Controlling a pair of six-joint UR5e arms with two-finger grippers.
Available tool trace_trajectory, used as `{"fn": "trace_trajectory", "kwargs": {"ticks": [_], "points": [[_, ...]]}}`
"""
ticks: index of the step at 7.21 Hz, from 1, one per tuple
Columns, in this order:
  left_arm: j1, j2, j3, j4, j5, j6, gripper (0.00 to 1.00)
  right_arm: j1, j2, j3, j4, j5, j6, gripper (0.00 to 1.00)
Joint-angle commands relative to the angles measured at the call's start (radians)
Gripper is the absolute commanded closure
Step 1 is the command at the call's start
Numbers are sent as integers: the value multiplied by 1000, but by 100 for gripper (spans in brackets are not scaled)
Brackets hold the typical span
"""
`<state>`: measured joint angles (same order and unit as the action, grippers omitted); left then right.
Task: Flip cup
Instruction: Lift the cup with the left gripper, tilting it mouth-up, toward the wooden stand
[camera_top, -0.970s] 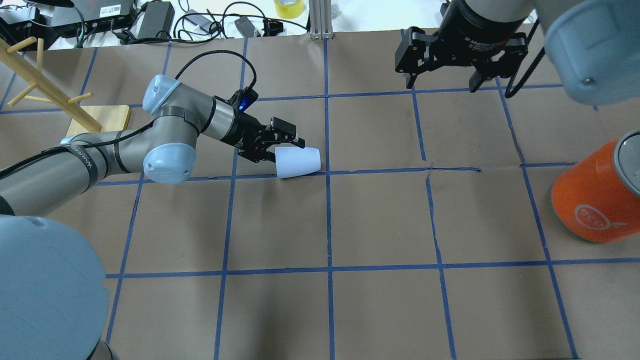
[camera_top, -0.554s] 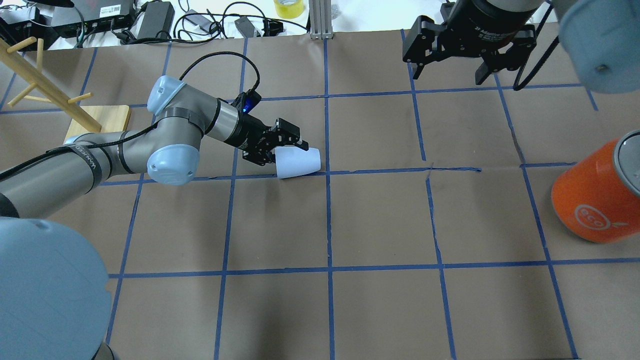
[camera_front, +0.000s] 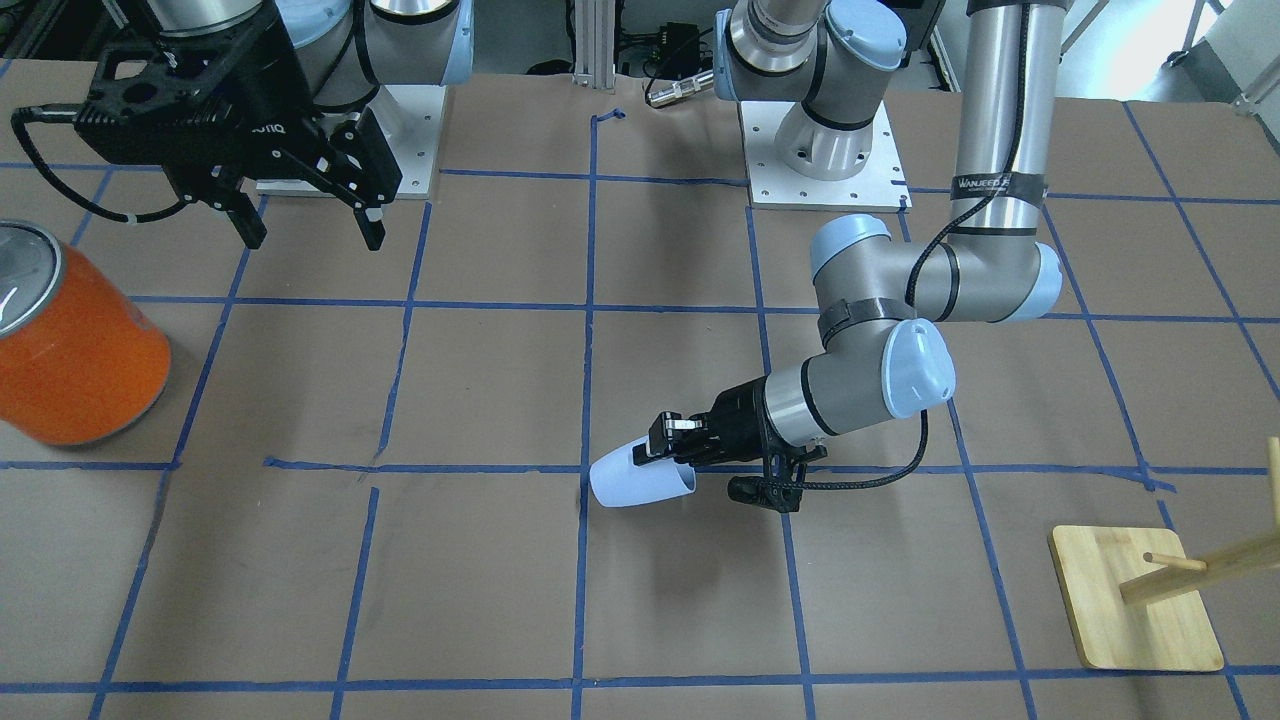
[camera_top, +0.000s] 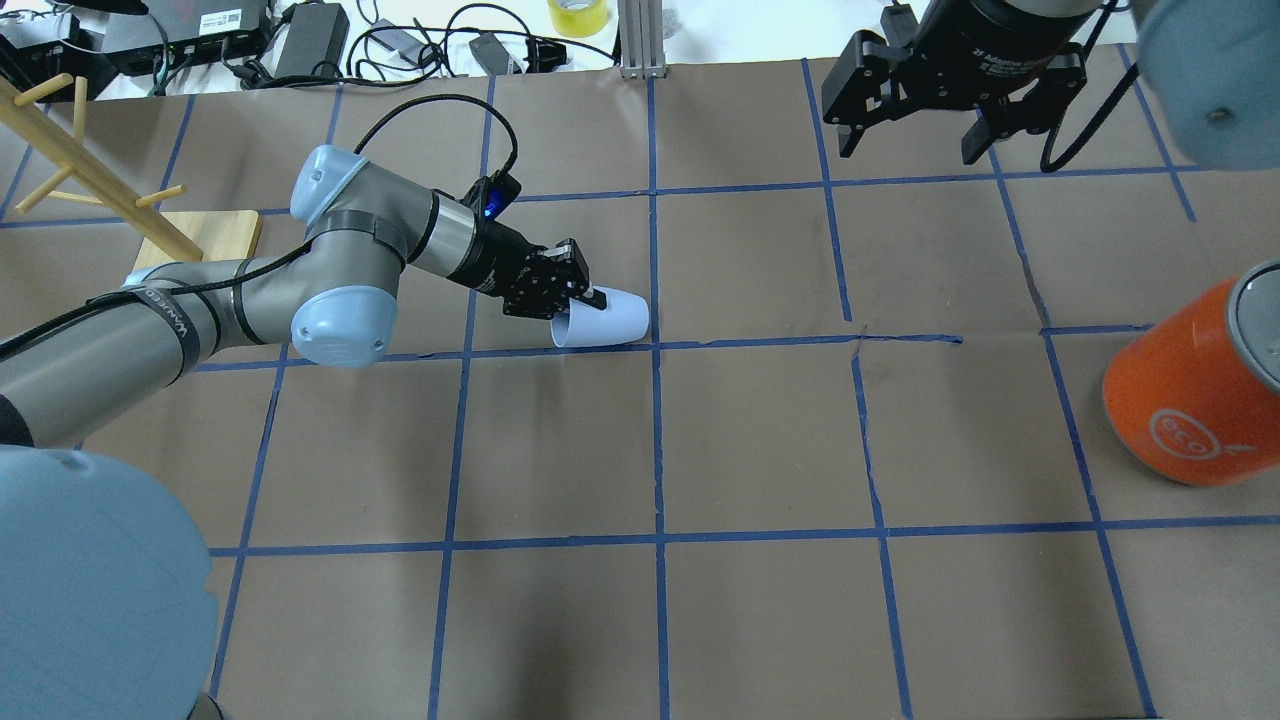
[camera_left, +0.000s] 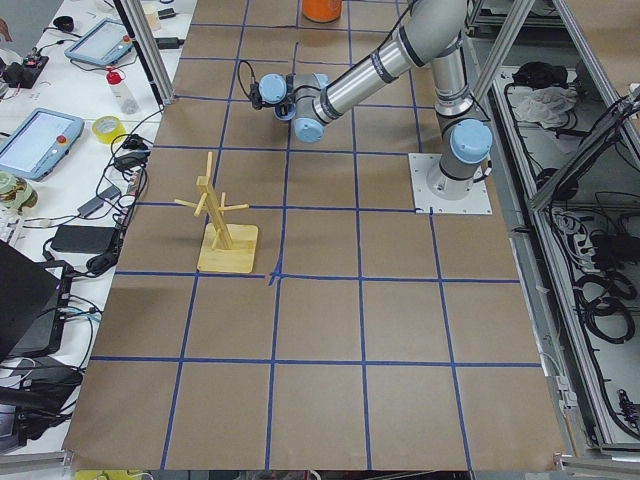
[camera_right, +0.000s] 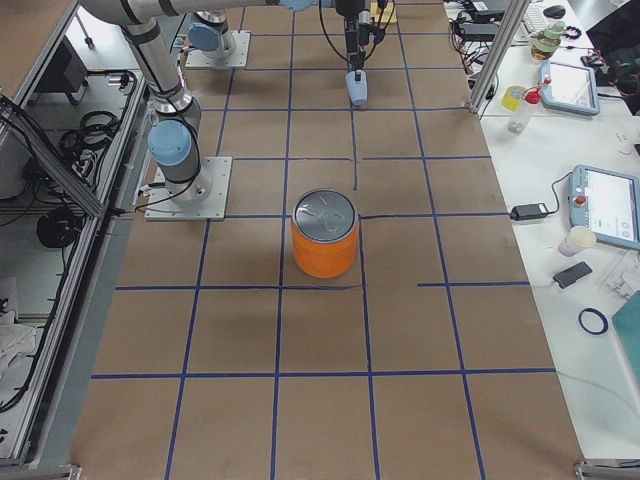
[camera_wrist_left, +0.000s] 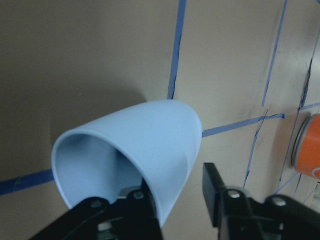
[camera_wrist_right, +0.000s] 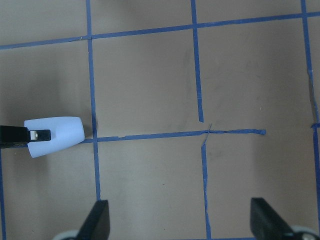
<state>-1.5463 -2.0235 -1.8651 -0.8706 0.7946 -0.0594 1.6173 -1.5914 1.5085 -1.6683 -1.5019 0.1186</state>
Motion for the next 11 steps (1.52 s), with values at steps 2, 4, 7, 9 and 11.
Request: {"fn": "trace_trajectory", "kwargs": {"ticks": [2, 4, 7, 9, 11], "points": [[2, 51, 71, 4, -66, -185, 100, -4, 2, -5, 1, 2, 1, 0], [2, 74, 107, -8, 210, -183, 100, -4, 1, -7, 4, 2, 1, 0], [5, 68, 235, -56, 663, 87, 100, 0, 2, 5, 4, 8, 1, 0], [6, 20, 331, -74, 872, 264, 100, 0, 2, 6, 4, 8, 0, 0], [44, -24, 340, -71, 879, 373, 100, 0, 2, 7, 4, 9, 0, 0]]}}
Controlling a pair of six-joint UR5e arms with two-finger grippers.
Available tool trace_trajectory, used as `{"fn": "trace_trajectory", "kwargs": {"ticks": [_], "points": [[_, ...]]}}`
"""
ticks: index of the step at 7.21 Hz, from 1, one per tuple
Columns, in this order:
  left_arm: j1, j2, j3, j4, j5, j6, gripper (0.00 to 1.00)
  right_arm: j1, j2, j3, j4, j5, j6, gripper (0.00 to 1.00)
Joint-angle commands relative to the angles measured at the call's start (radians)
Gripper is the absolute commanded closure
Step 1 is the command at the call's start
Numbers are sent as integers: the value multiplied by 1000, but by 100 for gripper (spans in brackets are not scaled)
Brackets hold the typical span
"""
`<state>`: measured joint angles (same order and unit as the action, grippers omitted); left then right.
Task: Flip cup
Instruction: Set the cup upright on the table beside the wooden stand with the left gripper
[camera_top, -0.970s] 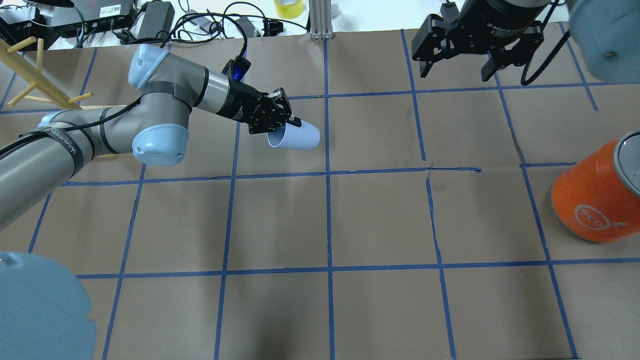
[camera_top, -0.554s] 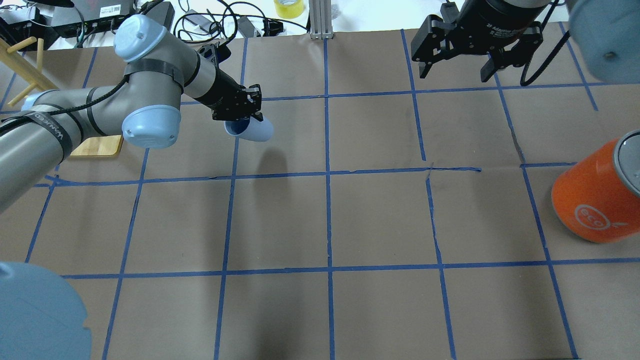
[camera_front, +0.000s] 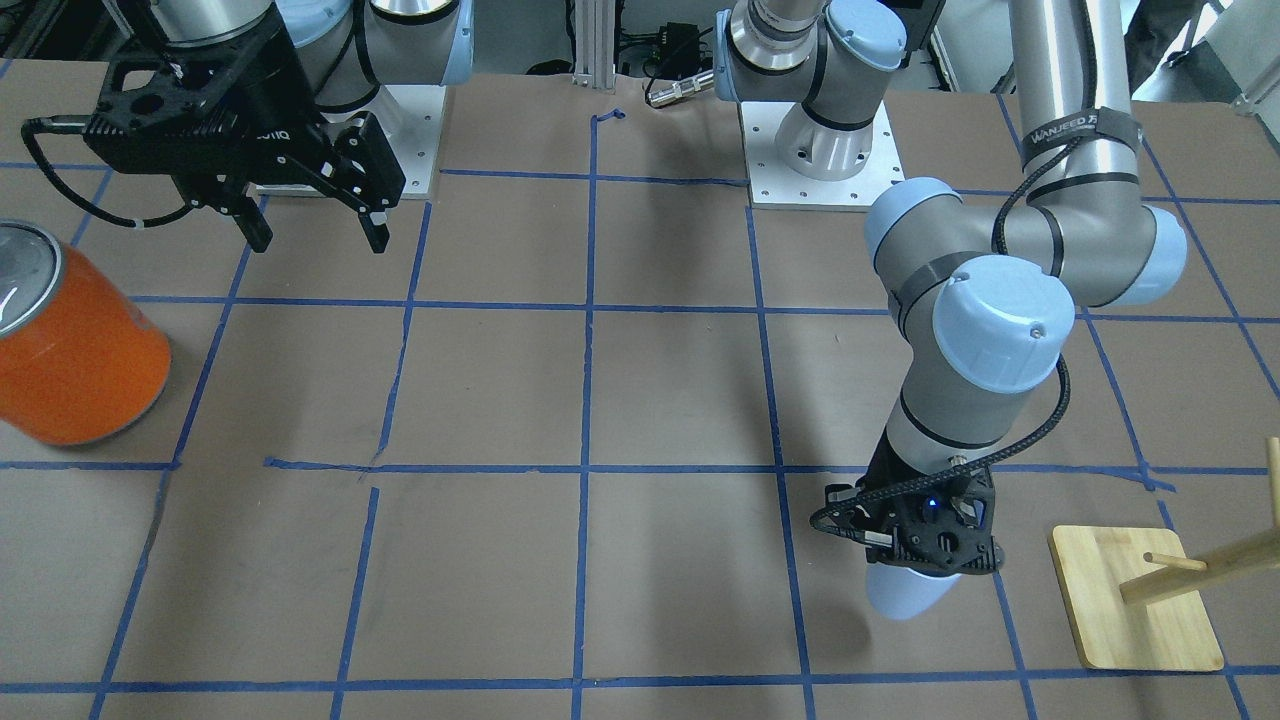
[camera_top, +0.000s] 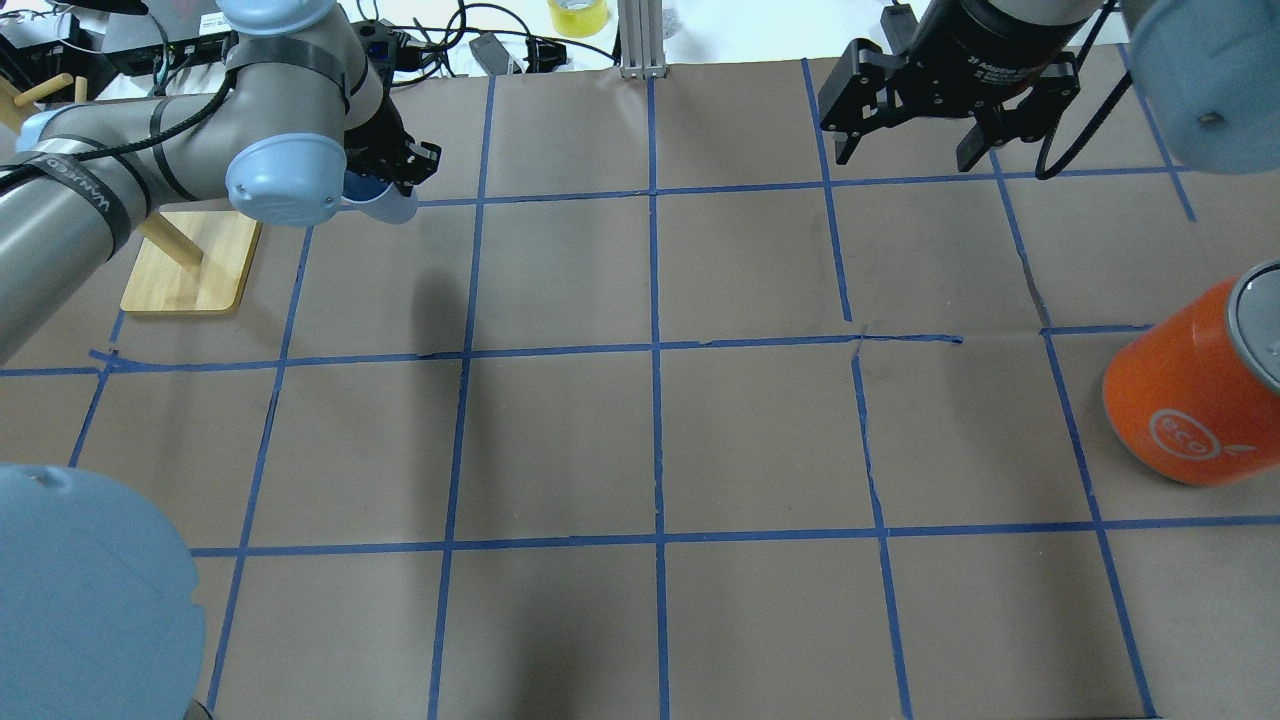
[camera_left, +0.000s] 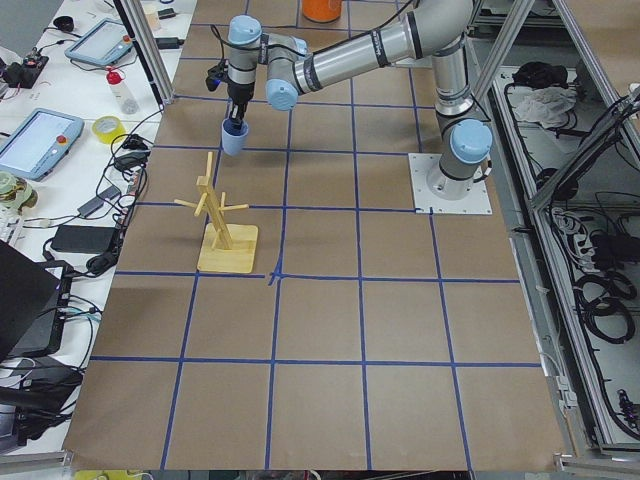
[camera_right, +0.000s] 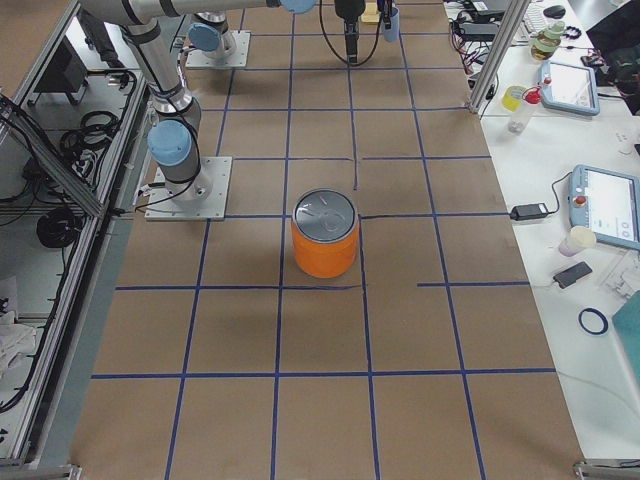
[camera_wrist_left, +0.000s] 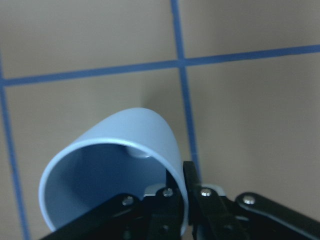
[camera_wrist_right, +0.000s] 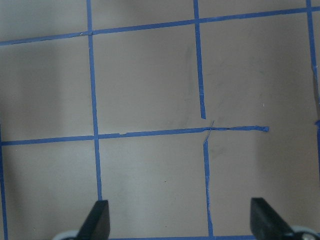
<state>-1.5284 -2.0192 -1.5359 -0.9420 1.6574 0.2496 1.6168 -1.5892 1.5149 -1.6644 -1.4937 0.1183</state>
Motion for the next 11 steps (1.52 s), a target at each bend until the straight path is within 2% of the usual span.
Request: {"fn": "trace_trajectory", "kwargs": {"ticks": [1, 5, 6, 7, 8, 10, 11], "points": [[39, -64, 25, 0, 10, 68, 100, 0, 0, 1, 0, 1, -2, 0], [40, -98, 11, -4, 15, 54, 100, -1, 0, 2, 0, 1, 1, 0], [40, -98, 11, -4, 16, 57, 53, -2, 0, 2, 0, 1, 1, 0], [40, -93, 5, -6, 13, 54, 20, -2, 0, 2, 2, 3, 1, 0], [40, -64, 3, -23, 15, 54, 8, -2, -2, 2, 8, 0, 1, 0], [28, 34, 19, -195, 16, 28, 7, -2, -2, 2, 8, 1, 1, 0], [21, 128, 14, -306, 18, 7, 6, -2, -2, 2, 9, 1, 1, 0]]}}
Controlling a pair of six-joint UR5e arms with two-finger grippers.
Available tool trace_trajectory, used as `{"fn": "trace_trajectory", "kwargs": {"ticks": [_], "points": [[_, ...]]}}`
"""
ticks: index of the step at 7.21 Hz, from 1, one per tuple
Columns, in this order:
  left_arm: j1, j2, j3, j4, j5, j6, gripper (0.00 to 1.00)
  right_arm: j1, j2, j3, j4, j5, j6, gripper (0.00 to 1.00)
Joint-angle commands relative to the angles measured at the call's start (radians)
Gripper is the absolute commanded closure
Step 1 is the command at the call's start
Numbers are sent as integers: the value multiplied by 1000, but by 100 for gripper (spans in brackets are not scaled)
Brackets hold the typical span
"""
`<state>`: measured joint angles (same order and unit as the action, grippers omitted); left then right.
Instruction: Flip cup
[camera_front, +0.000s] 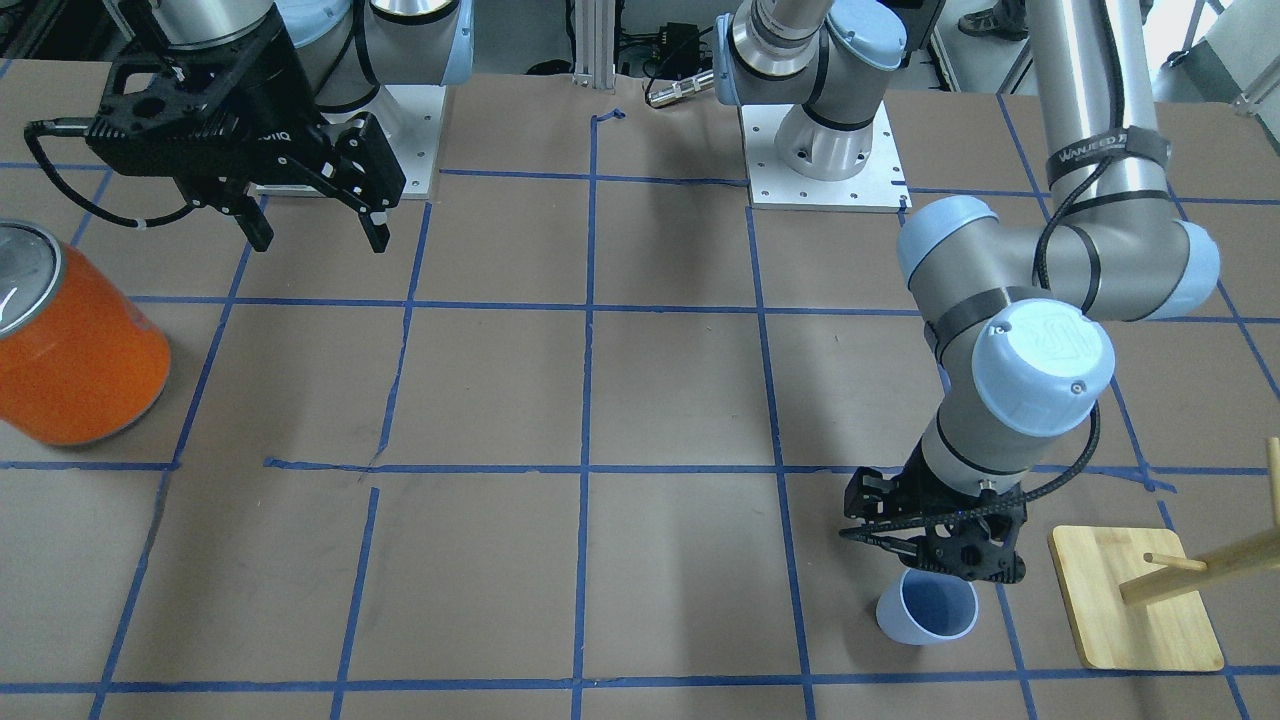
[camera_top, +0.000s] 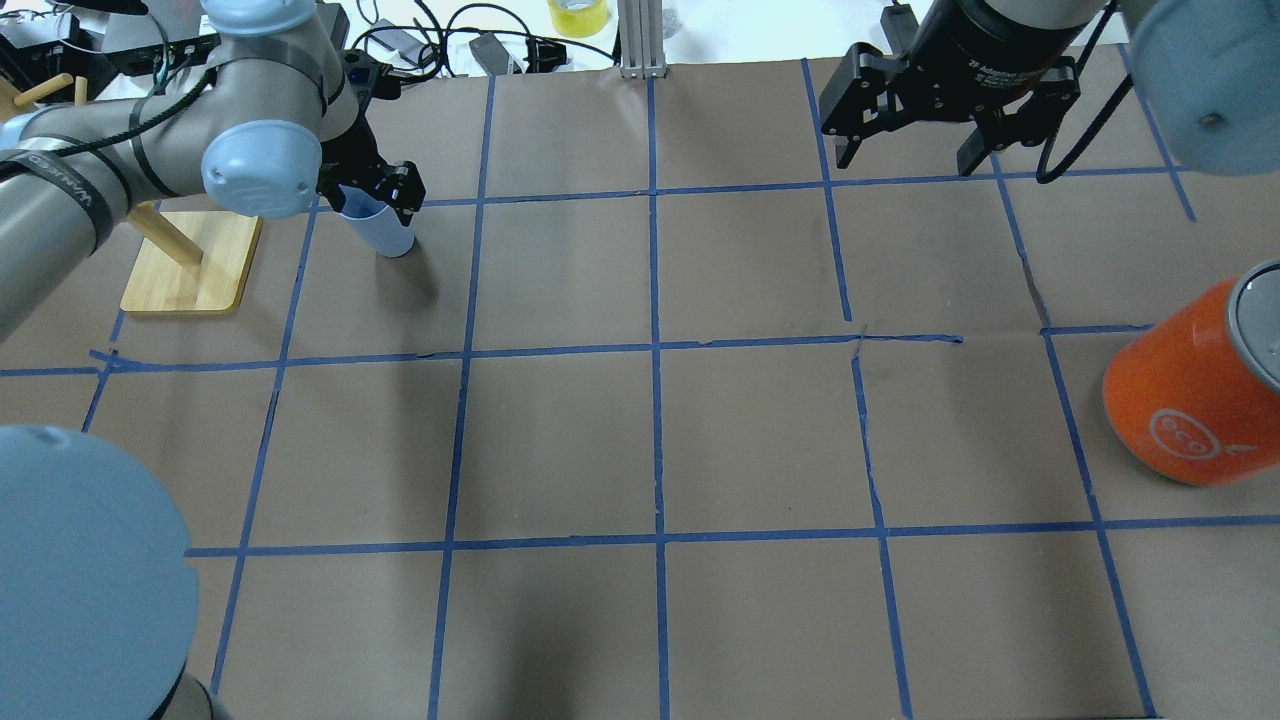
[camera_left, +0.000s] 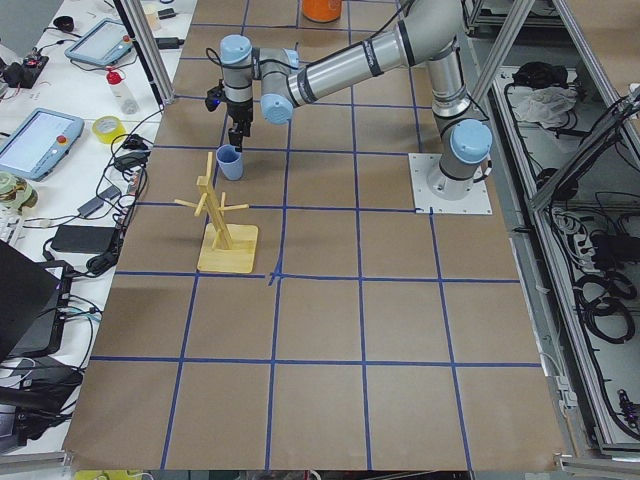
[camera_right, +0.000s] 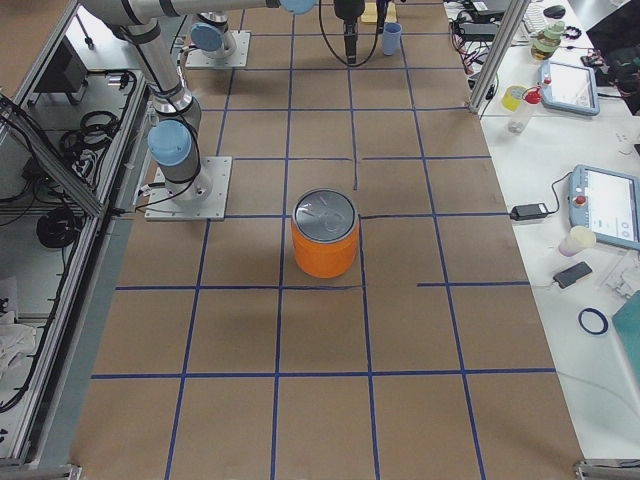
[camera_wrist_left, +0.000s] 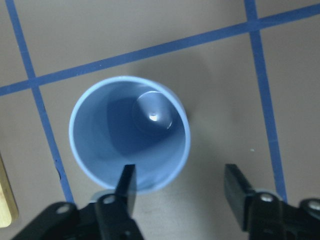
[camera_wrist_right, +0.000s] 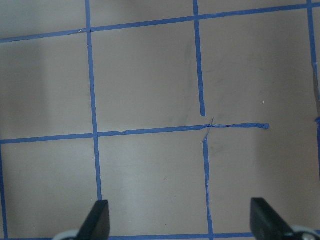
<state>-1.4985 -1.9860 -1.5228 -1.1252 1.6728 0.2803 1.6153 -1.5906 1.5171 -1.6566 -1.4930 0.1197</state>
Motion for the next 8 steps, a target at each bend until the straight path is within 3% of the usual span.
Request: {"fn": "trace_trajectory", "kwargs": {"ticks": [1, 4, 8], "points": [[-11, 192, -2, -205, 1, -26, 4, 0, 0, 0, 1, 0, -2, 0], [-48, 439, -11, -373, -73, -133, 0, 0, 0, 0, 1, 2, -2, 0], [-49, 469, -36, -374, -80, -124, 0, 2, 0, 0, 0, 2, -2, 0]]}}
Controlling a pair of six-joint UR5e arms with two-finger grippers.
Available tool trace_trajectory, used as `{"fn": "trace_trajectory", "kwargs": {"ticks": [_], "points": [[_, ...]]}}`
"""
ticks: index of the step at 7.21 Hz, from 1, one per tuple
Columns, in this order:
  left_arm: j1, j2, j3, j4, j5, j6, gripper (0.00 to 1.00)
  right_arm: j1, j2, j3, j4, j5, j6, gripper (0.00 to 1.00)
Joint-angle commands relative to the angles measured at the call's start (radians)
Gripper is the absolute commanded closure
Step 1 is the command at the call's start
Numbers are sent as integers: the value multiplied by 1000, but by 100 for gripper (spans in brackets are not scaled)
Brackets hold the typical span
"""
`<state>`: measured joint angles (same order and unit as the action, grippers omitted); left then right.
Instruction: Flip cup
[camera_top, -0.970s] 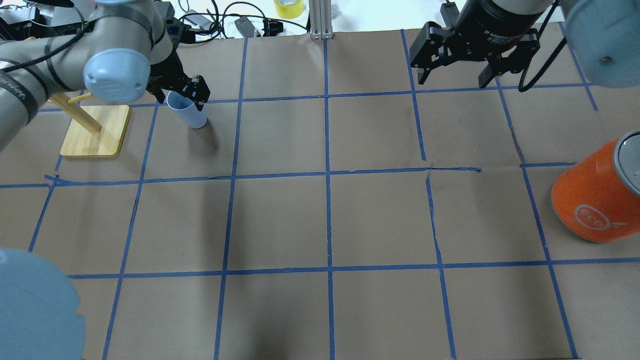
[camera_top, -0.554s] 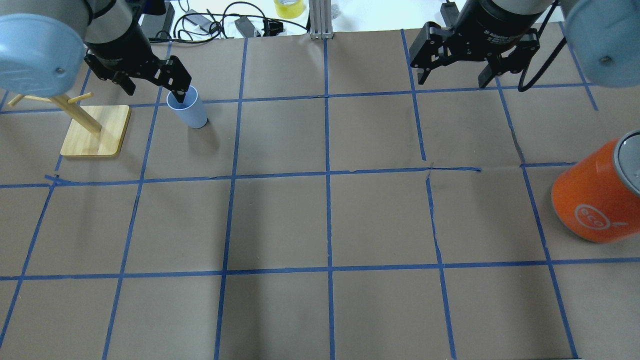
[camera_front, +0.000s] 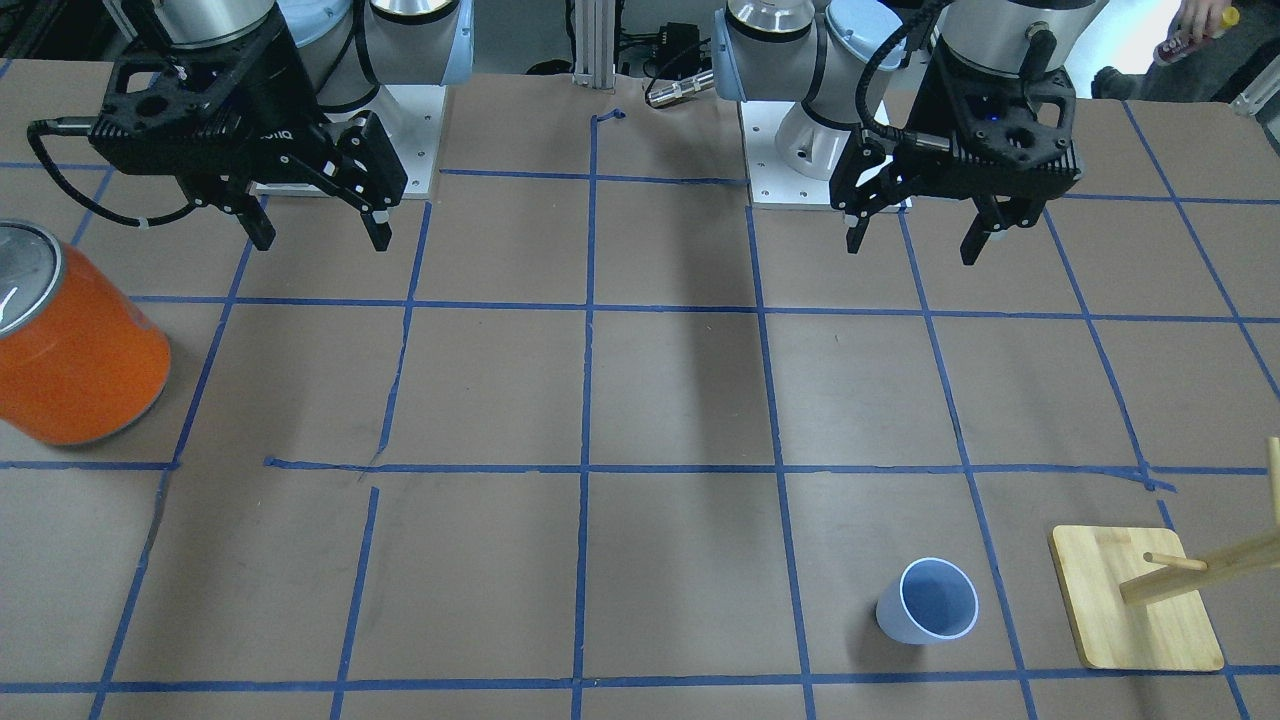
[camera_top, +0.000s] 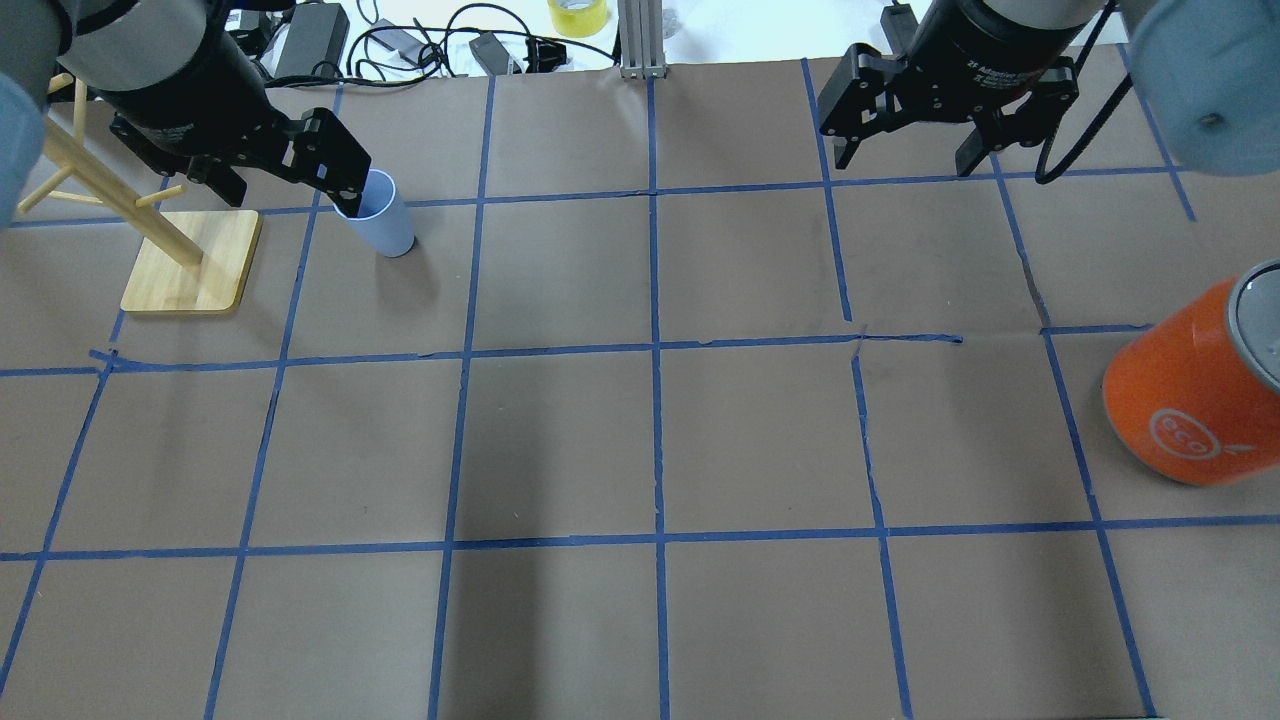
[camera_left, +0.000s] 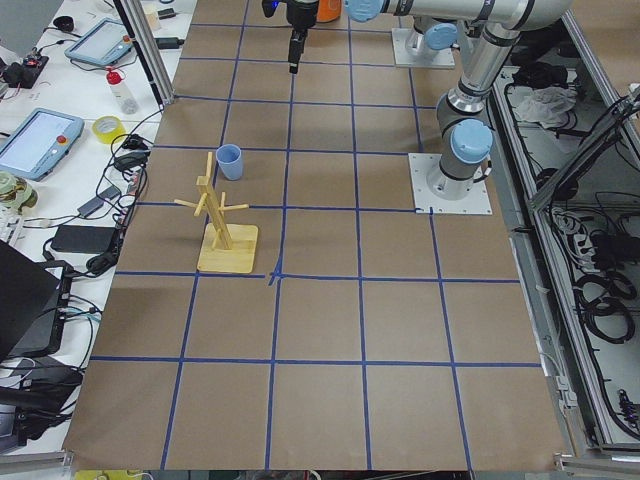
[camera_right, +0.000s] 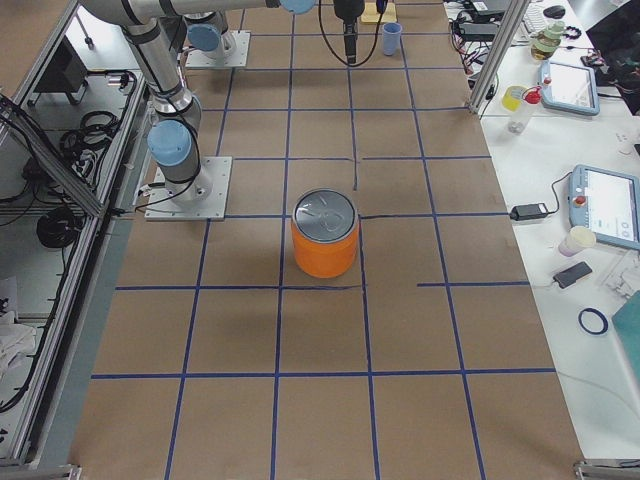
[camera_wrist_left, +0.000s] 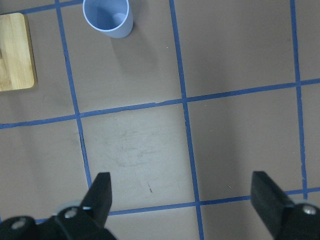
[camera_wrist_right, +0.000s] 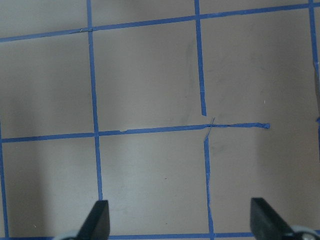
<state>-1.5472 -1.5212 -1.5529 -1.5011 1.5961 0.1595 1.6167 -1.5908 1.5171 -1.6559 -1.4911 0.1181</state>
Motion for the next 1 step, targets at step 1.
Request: {"fn": "trace_trajectory", "kwargs": {"ticks": [1], "points": [[-1, 9, -13, 2, -4, 6, 0, 0, 0, 0, 1, 0, 0, 0]]}}
